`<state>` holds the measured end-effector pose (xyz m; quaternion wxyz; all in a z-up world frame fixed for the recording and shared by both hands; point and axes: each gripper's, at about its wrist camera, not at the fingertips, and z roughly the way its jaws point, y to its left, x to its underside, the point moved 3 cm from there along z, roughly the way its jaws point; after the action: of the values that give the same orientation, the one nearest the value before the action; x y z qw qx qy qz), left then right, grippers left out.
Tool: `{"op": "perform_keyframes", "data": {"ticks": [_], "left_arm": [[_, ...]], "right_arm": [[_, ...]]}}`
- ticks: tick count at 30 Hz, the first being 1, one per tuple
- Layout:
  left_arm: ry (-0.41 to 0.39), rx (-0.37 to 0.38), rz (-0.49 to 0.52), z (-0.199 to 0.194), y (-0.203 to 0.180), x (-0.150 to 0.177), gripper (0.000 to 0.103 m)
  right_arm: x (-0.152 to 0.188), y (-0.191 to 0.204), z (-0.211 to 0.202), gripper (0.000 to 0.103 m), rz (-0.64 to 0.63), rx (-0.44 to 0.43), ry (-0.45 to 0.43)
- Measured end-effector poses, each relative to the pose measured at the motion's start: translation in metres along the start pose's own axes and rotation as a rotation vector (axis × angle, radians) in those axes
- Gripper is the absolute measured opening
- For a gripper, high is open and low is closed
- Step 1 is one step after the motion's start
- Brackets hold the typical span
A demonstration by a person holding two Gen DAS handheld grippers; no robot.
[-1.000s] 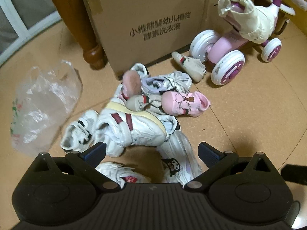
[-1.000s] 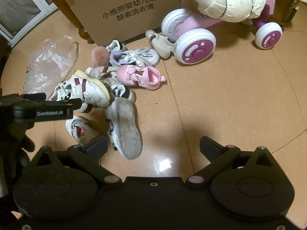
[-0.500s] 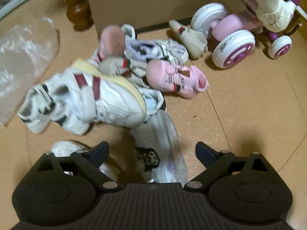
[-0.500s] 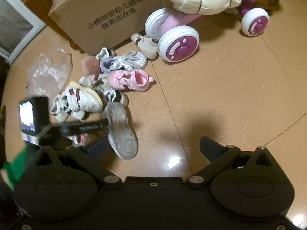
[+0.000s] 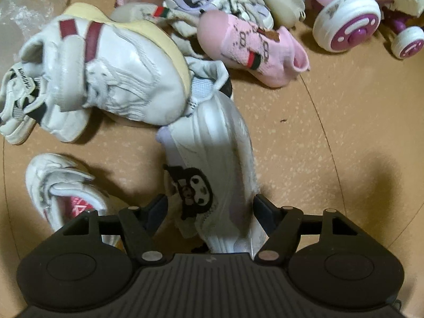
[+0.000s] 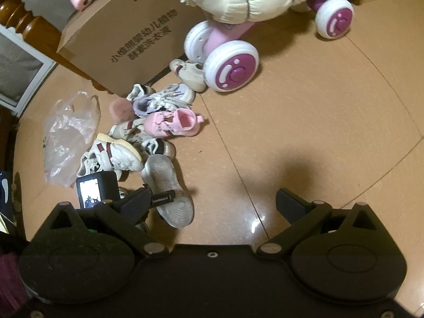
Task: Organize scattered shoes
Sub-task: 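Reach the left tool to the white cartoon-print shoe and grasp it, then lift the cartoon-print shoe with the left tool and carry it away from the pile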
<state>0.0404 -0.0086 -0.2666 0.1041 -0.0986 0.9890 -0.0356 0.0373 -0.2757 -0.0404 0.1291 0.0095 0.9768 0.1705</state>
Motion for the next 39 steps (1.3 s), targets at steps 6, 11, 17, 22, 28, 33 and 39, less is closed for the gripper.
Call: {"op": "perform_keyframes", "data": {"ticks": [6, 11, 17, 22, 28, 33, 39], "left_arm": [[-0.031, -0.032, 0.210, -0.004, -0.034, 0.008, 0.052], [-0.118, -0.089, 0.591, -0.012, -0.083, 0.038, 0.051], [-0.337, -0.205, 1.196, -0.012, -0.137, 0.110, 0.051], [-0.415, -0.249, 1.445, -0.003, -0.137, 0.169, 0.053], [-0.371, -0.205, 1.533, -0.022, -0.126, 0.200, 0.065], [-0.200, -0.067, 1.367, -0.060, -0.121, 0.192, 0.065], [-0.159, -0.008, 0.796, -0.113, -0.097, 0.133, 0.065]], "right_arm": [[-0.005, -0.005, -0.011, 0.103, 0.022, -0.011, -0.032], [-0.005, -0.007, -0.024, 0.103, 0.030, -0.019, -0.065], [0.010, -0.009, -0.041, 0.103, 0.066, -0.041, -0.082], [0.028, 0.001, -0.055, 0.103, 0.052, -0.060, -0.088], [0.024, 0.015, -0.083, 0.103, 0.005, -0.092, -0.156], [0.006, 0.020, -0.116, 0.103, -0.014, -0.126, -0.238], [-0.010, 0.036, -0.153, 0.103, -0.060, -0.176, -0.319]]}}
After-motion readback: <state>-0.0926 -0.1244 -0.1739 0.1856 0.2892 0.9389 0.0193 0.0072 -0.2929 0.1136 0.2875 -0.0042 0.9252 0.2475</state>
